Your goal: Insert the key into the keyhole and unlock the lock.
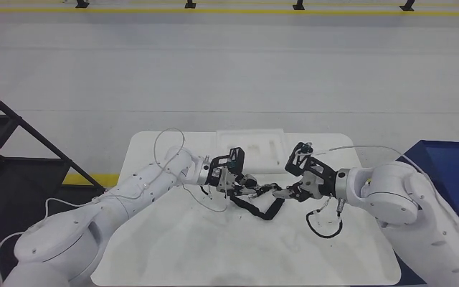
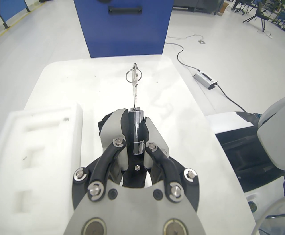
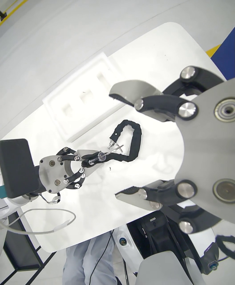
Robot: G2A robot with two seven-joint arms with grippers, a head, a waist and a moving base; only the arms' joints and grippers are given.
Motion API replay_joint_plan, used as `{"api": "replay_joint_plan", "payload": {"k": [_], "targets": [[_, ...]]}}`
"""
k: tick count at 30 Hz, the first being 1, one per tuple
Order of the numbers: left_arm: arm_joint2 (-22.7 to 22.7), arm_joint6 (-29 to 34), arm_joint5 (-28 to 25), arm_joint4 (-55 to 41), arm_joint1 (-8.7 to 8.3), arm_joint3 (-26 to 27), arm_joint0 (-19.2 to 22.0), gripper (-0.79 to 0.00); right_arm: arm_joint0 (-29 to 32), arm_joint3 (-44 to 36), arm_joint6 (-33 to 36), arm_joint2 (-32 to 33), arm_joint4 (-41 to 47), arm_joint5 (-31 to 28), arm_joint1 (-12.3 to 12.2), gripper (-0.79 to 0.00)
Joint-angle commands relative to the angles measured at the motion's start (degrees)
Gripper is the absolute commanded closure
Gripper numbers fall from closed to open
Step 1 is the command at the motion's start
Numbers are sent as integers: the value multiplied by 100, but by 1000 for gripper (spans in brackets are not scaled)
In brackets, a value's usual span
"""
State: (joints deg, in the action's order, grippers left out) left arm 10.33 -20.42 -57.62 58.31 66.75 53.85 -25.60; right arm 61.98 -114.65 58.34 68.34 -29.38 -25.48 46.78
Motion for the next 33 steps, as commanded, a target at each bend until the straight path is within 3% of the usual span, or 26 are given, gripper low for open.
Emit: {"api": "replay_joint_plan", "payload": {"k": [1,9,10,11,12,18,22,27,33], "targets": [[30,183,117,94,17,-47,-57,0,38,46,-45,21,38,-57,-5,-785],[124,630,277,200,157,-136,-323,-22,139,230,-238,-2,40,-246,-5,-785],[135,655,265,205,182,-163,-347,-145,152,259,-263,-11,27,-262,-5,-785],[135,699,257,225,209,-197,-376,-416,173,295,-293,-23,36,-278,-3,-785],[151,699,231,188,236,-238,-409,-785,189,325,-319,-32,35,-301,-2,-785],[320,591,182,63,367,-591,-495,-785,250,567,-469,-91,4,-520,3,-785],[548,272,133,24,356,-792,-476,-785,238,828,-760,-177,79,-741,30,-785],[954,-360,-38,56,189,-856,-404,-785,92,1229,-1263,-385,127,-1167,100,-785],[1223,-904,-38,144,-143,-585,-228,-785,-411,1904,-2061,-740,32,-1802,259,-785]]}}
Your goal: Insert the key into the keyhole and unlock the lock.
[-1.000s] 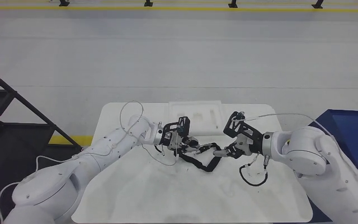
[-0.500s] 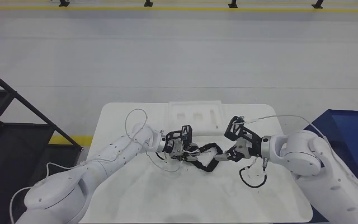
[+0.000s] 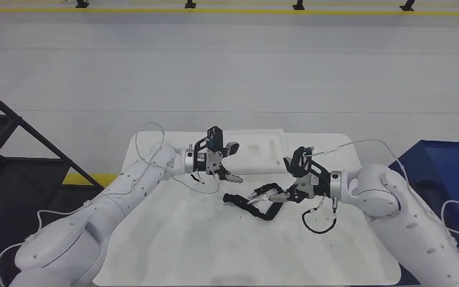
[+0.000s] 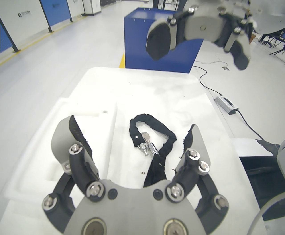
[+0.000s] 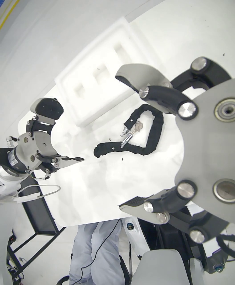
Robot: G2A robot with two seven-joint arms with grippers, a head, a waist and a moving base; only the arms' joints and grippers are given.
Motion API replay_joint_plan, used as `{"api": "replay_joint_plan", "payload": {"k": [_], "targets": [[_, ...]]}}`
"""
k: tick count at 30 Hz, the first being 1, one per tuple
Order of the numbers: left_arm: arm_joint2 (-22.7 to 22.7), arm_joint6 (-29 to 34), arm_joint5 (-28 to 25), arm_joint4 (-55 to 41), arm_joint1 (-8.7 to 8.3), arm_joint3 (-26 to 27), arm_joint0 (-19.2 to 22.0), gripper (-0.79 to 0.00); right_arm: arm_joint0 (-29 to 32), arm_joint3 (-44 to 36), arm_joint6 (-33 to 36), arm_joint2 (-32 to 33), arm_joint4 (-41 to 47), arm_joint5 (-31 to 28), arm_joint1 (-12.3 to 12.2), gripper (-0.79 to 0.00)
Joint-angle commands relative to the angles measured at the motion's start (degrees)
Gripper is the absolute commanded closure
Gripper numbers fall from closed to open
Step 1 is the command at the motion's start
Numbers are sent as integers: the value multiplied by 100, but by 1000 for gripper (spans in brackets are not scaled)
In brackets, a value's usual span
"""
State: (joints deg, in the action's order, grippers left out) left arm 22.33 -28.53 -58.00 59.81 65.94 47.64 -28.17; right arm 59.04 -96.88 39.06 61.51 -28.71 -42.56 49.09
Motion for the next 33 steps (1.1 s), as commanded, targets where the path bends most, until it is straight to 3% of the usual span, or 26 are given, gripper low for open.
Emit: {"api": "replay_joint_plan", "payload": {"k": [1,8,18,26,33], "targets": [[43,-117,0,42,-122,46,90,-785,-240,248,-265,-122,-74,-190,62,-785],[-58,-239,0,111,-472,263,522,-785,-1295,1255,-802,-603,-250,-731,329,-785],[-566,-20,0,-687,-894,446,1330,-785,-2707,2240,-628,-985,154,-1301,594,-785],[-793,149,0,-1248,-1157,670,1700,-785,-3220,2707,-548,-1150,317,-1451,704,-785],[-832,165,0,-1451,-1237,677,1782,-785,-3336,2877,-833,-1248,182,-1445,789,-785]]}}
